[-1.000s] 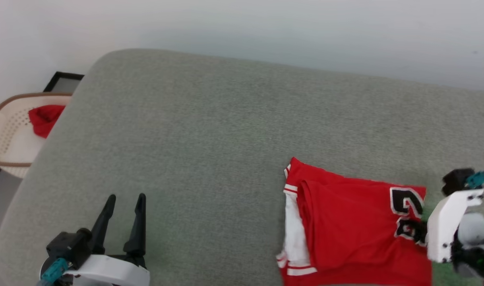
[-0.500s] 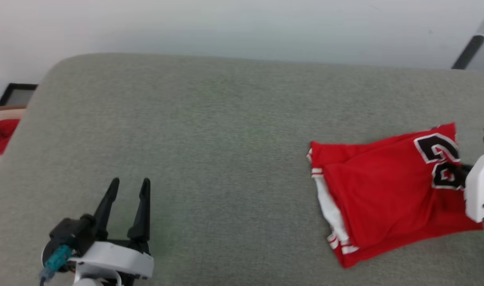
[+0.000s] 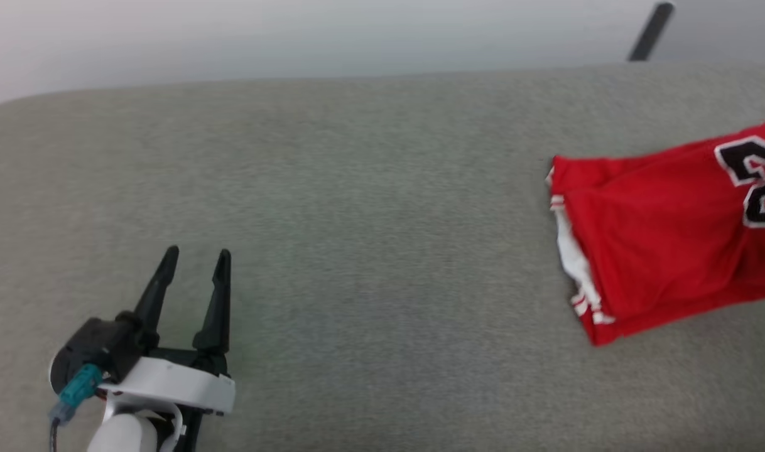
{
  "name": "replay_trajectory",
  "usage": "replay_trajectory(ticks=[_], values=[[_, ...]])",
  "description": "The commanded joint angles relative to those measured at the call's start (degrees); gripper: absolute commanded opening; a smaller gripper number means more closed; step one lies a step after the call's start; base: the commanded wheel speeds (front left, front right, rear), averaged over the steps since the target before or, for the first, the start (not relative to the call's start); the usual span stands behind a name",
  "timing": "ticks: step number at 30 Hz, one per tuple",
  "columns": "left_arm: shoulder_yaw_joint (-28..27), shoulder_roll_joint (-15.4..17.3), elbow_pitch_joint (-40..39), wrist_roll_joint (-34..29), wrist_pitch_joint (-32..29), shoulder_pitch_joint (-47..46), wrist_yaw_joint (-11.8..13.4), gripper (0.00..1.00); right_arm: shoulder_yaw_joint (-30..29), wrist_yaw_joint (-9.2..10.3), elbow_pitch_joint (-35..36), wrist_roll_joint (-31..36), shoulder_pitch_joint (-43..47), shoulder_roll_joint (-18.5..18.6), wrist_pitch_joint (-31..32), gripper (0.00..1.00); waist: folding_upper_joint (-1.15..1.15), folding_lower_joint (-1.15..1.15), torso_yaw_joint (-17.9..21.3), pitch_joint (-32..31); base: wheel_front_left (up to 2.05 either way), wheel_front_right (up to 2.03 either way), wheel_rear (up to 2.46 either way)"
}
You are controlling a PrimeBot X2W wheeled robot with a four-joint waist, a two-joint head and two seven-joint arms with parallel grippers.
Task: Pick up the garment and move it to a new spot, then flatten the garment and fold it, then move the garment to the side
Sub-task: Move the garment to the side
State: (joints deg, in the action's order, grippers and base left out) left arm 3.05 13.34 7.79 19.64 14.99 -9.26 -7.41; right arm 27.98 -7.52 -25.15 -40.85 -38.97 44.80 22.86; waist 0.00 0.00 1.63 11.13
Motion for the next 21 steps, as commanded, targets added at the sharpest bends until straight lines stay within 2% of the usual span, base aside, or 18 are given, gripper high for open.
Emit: replay_trajectory(ticks=[1,9,16,21], values=[[0.1,0.4,-0.3,-0.6,0.2,-0.7,-0.1,1.0,0.9,0.07,-0.7,0.2,-1.6,0.6,-1.3,0.0,0.0,0.0,3.4,2.3,0.0,0.0,0.0],[1.4,1.3,-1.0,-0.9,0.2,-3.1,-0.1,1.0,5.9,0.07,-5.9,1.7,-8.0,3.9,-7.4,0.0,0.0,0.0,6.9,5.6,0.0,0.0,0.0],[2.3,2.0,-2.0,-1.3,0.2,-5.0,-0.1,1.0,10.5,0.07,-11.8,5.0,-13.7,7.1,-12.9,0.0,0.0,0.0,8.0,8.8,0.0,0.0,0.0],[3.2,2.5,-2.4,-1.3,0.2,-6.4,-0.1,1.0,13.1,0.07,-16.1,8.0,-17.1,7.4,-15.1,0.0,0.0,0.0,8.1,10.9,0.0,0.0,0.0]])
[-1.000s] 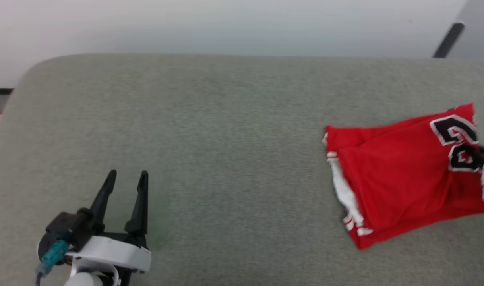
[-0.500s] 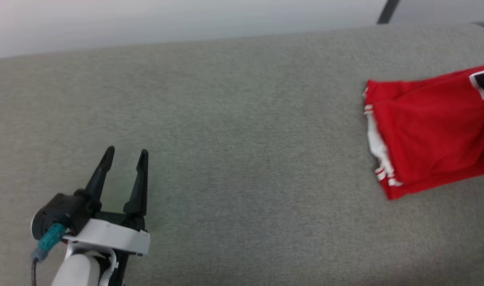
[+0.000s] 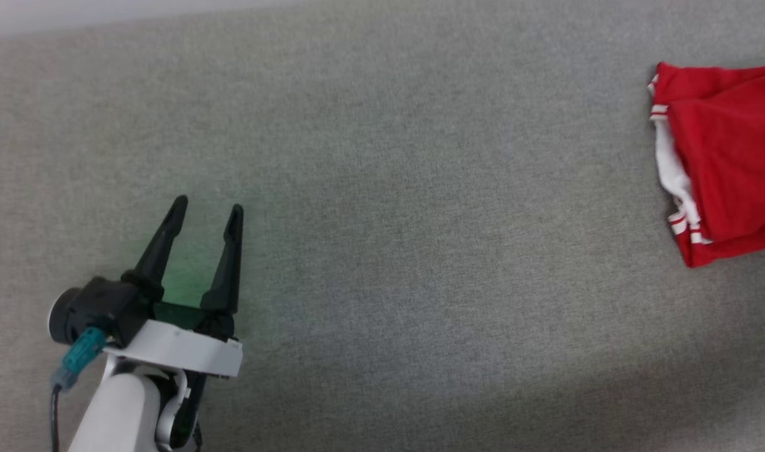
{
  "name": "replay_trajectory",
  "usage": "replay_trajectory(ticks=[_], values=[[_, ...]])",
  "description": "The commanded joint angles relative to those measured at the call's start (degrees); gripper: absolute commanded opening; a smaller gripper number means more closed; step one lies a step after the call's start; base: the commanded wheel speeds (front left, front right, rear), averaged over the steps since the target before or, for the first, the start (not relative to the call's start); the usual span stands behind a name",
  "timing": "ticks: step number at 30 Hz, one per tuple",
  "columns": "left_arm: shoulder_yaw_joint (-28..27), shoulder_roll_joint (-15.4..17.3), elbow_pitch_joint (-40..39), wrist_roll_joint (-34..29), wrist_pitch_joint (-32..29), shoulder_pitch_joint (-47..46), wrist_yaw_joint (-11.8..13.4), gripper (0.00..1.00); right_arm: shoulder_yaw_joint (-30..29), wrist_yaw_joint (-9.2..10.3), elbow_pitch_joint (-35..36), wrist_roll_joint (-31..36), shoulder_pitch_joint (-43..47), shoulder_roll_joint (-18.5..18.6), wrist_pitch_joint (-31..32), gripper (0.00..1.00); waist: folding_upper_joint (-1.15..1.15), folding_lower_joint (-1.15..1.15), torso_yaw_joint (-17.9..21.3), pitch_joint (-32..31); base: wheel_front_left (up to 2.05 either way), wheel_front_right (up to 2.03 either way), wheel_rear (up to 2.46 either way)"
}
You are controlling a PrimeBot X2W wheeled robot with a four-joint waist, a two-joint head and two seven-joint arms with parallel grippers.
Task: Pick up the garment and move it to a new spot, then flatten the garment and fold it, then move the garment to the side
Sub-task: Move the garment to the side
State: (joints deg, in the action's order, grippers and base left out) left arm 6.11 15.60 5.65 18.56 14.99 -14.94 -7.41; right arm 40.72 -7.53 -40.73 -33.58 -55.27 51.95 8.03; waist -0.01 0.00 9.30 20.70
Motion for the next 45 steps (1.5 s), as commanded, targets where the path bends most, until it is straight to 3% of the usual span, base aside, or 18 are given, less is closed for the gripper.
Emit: replay_trajectory(ticks=[1,10,26,31,33,34,45], values=[[0.4,0.2,-0.2,-0.3,0.2,-0.9,-0.1,1.0,0.8,0.09,-1.4,1.3,-1.4,0.2,-0.7,0.0,0.01,0.0,0.4,1.7,0.0,0.0,0.0],[1.8,0.8,-0.7,-0.2,0.2,-2.8,-0.1,1.0,2.7,0.09,-10.2,5.2,-5.1,-1.8,-3.7,0.0,0.01,0.0,-0.8,3.9,0.0,0.0,0.0],[2.5,1.2,-0.5,0.1,0.2,-4.9,-0.1,1.0,2.4,0.09,-20.9,4.2,-7.9,-6.7,-7.9,0.02,0.01,0.0,-2.4,6.5,0.0,0.0,0.0],[2.5,1.2,-0.1,0.1,0.2,-4.7,-0.1,1.0,2.6,0.09,-22.8,4.3,-9.0,-7.7,-8.9,0.46,0.01,0.0,-2.1,6.1,0.0,0.0,0.0],[2.5,1.2,0.1,0.2,0.2,-4.6,-0.1,1.0,2.8,0.09,-23.6,4.6,-9.3,-8.1,-9.1,0.91,0.01,0.0,-2.0,5.5,0.0,0.0,0.0],[2.5,1.1,0.2,0.2,0.2,-4.5,-0.1,1.0,2.9,0.09,-23.9,4.5,-9.4,-8.3,-9.3,1.0,0.01,0.0,-2.0,5.2,0.0,0.0,0.0],[1.6,0.2,1.1,0.5,0.2,-1.9,-0.1,1.0,3.1,0.09,-23.3,2.9,-9.1,-10.3,-13.8,1.0,0.01,0.0,-1.8,-1.1,0.0,0.0,0.0]])
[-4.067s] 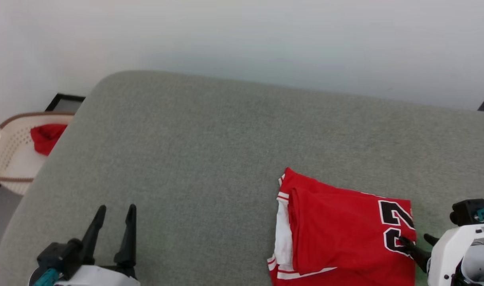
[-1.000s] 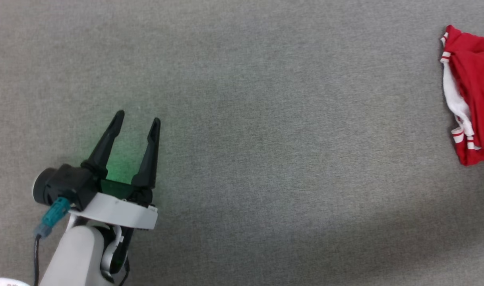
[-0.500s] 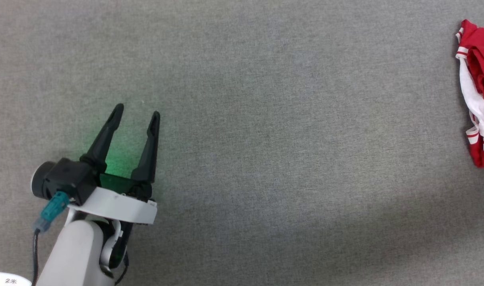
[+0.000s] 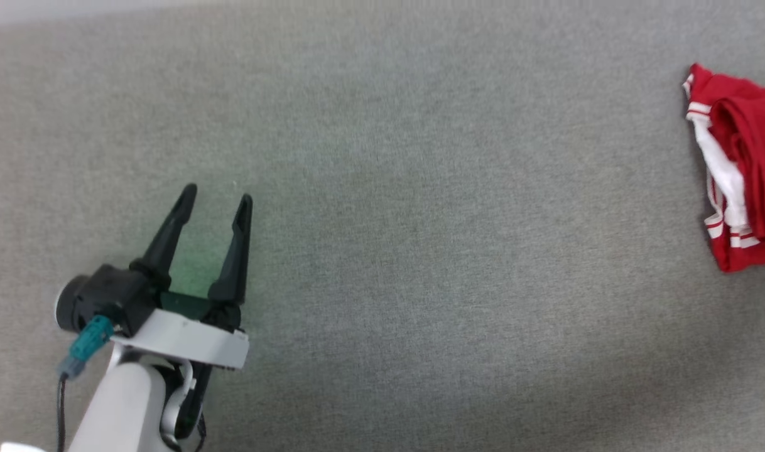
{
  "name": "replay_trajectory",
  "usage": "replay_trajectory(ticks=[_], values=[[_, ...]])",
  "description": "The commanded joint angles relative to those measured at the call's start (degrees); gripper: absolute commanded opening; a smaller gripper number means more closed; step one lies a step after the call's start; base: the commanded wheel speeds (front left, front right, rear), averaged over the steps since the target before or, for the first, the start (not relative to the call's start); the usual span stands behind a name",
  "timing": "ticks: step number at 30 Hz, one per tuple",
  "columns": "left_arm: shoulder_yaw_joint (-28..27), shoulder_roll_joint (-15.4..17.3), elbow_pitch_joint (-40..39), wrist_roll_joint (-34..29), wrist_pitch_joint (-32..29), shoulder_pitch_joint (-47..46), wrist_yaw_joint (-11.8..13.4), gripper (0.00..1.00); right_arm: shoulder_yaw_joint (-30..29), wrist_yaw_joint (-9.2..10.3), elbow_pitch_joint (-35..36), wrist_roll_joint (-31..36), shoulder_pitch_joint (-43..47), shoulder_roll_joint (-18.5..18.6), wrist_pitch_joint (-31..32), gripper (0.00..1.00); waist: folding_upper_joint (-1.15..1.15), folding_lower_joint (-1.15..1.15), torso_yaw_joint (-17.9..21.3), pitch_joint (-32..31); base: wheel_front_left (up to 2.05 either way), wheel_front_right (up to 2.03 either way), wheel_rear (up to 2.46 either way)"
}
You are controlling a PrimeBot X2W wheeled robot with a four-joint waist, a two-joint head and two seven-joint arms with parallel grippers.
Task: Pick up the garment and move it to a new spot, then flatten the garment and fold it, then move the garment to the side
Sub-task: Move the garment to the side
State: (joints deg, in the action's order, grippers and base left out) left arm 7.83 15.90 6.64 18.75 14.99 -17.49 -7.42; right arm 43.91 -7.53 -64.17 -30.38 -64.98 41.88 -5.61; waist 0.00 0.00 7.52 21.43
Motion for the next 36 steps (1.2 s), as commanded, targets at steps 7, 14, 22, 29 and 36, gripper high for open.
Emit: replay_trajectory(ticks=[7,14,22,29,36], values=[[-1.6,-0.7,0.0,0.1,0.2,3.8,-0.1,1.0,-3.8,0.08,3.0,-4.2,4.8,-2.4,-8.2,1.0,0.0,0.0,-0.5,-7.8,0.0,0.0,0.0],[-3.4,-0.9,-0.2,-0.1,0.2,8.0,-0.1,1.0,-9.8,0.08,14.2,-3.2,13.2,-2.0,-9.6,1.0,0.0,0.0,-0.8,-14.2,0.0,0.0,0.0],[-5.3,-1.0,-0.5,-0.6,0.2,12.2,-0.1,1.0,-23.4,0.08,26.9,3.6,28.0,-4.2,-9.5,1.0,0.0,0.0,-1.5,-19.4,0.0,0.0,0.0],[-6.9,-1.1,-0.5,-1.1,0.2,15.5,-0.1,1.0,-35.9,0.08,38.6,10.6,43.2,-9.8,-9.5,1.0,0.0,0.0,-2.9,-22.1,0.0,0.0,0.0],[-8.5,-1.2,0.0,-1.2,0.2,18.1,-0.1,1.0,-43.5,0.08,46.5,14.3,54.1,-15.3,-9.5,1.0,0.0,0.0,-4.2,-23.3,0.0,0.0,0.0]])
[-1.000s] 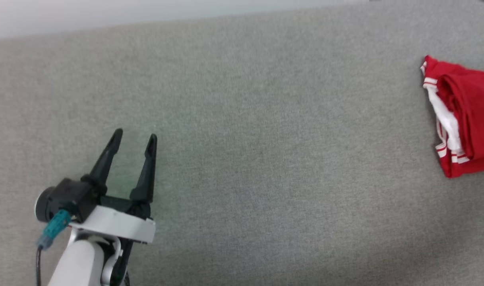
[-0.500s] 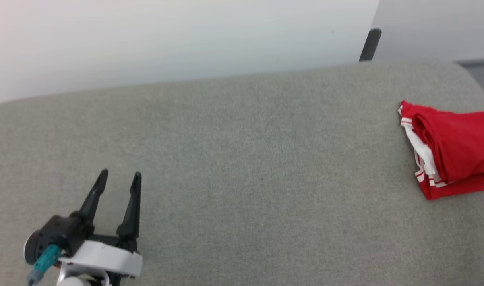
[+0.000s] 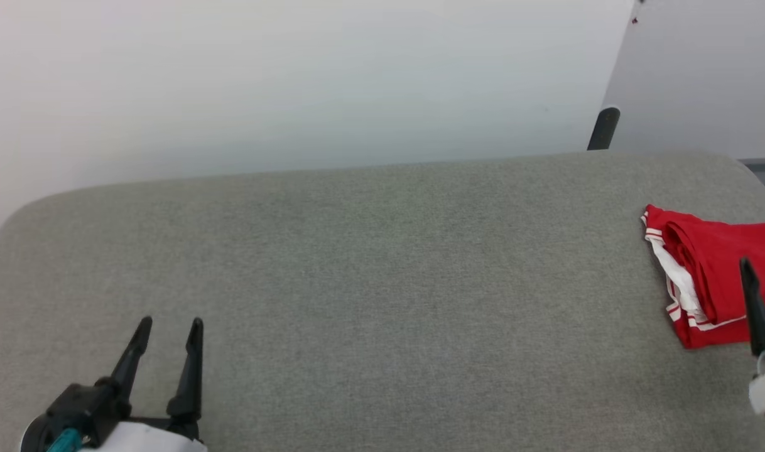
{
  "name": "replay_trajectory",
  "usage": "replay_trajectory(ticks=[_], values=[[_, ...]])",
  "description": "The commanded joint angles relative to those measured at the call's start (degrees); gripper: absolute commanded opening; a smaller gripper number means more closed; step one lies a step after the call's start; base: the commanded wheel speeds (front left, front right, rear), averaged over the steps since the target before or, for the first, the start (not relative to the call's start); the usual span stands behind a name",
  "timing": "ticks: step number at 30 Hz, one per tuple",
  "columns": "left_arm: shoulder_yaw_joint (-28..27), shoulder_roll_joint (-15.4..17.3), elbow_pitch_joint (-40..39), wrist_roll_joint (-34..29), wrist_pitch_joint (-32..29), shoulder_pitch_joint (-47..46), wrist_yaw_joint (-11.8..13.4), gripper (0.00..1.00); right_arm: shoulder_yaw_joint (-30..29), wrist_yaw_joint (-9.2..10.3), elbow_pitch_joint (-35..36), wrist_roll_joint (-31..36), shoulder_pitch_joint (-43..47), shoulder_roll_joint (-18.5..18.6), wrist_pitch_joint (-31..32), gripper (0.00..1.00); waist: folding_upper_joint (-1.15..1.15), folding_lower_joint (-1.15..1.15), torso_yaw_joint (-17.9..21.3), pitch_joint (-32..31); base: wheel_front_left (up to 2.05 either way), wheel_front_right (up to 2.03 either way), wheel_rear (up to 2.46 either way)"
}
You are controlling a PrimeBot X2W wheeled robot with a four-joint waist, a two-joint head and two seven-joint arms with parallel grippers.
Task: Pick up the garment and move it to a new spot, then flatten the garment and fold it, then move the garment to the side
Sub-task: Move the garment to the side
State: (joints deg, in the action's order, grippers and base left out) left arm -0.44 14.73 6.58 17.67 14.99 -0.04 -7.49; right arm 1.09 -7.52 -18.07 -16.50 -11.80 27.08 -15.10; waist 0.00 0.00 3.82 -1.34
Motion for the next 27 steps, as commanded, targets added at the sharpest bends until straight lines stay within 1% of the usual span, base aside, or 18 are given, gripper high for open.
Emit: replay_trajectory(ticks=[1,9,14,20,27], values=[[-0.6,-0.2,0.2,-0.1,0.2,1.0,0.0,1.0,-1.6,0.07,1.4,0.8,2.1,-1.2,0.0,1.0,0.0,0.0,-0.7,-0.6,0.0,0.0,0.0],[-2.9,-0.6,0.3,0.0,0.2,3.5,0.0,1.0,-7.1,0.07,8.2,4.3,10.1,-6.9,0.3,1.0,0.0,0.0,-1.6,-1.3,0.0,0.0,0.0],[-2.9,-0.1,0.4,0.2,0.2,5.1,0.0,1.0,-9.2,0.07,11.0,5.5,13.5,-9.6,0.8,1.0,0.0,0.0,-1.9,-1.9,0.0,0.0,0.0],[-2.3,0.1,1.1,0.1,0.2,6.6,0.0,1.0,-10.7,0.07,13.8,6.6,16.5,-11.7,1.3,1.0,0.0,0.0,-2.2,-2.4,0.0,0.0,0.0],[-1.5,0.6,1.6,1.9,0.2,7.4,0.0,1.0,-11.0,0.07,16.0,7.3,18.1,-12.7,2.5,1.0,0.0,0.0,-2.3,-2.7,0.0,0.0,0.0]])
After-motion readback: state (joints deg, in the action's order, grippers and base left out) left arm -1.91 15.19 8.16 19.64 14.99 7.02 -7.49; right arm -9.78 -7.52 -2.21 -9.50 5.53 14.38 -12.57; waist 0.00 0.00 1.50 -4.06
